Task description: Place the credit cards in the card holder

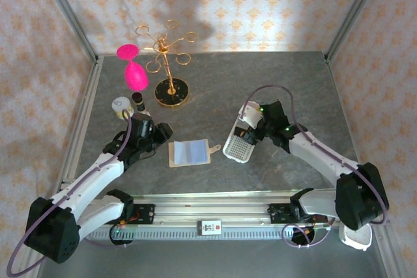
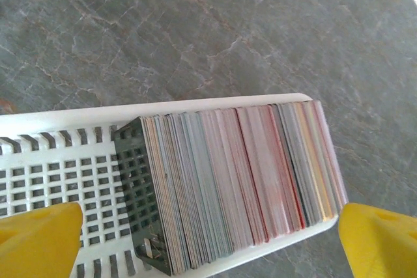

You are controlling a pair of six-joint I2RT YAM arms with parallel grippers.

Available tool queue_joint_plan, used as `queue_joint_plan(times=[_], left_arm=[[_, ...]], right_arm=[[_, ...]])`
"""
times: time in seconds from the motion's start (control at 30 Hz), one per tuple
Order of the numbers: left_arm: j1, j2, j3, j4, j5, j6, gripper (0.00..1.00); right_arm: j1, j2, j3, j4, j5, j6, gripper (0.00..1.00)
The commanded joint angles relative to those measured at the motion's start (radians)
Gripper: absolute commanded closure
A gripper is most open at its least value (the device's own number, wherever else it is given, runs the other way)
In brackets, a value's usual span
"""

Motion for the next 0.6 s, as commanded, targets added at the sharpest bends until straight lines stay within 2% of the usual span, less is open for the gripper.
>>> queue_joint_plan(times=[0.0,0.13,0.57], left_arm=[[-0.009,0.002,-0.026,0.043,0.004,-0.039,0.53],[-0.016,0.006,-0.026,0.047,0.010,-0.035,0.53],[-0.018,0.045,-0.048,0.097,0.016,-0.051,0.52]], right_arm=[[0.001,0.048,0.008,0.023,0.032,-0.053,0.00],[0.007,0.077,0.006,0.108,0.112,-0.082,0.00],[0.030,0.152,0.032,0.154,0.090,-0.132,0.02]])
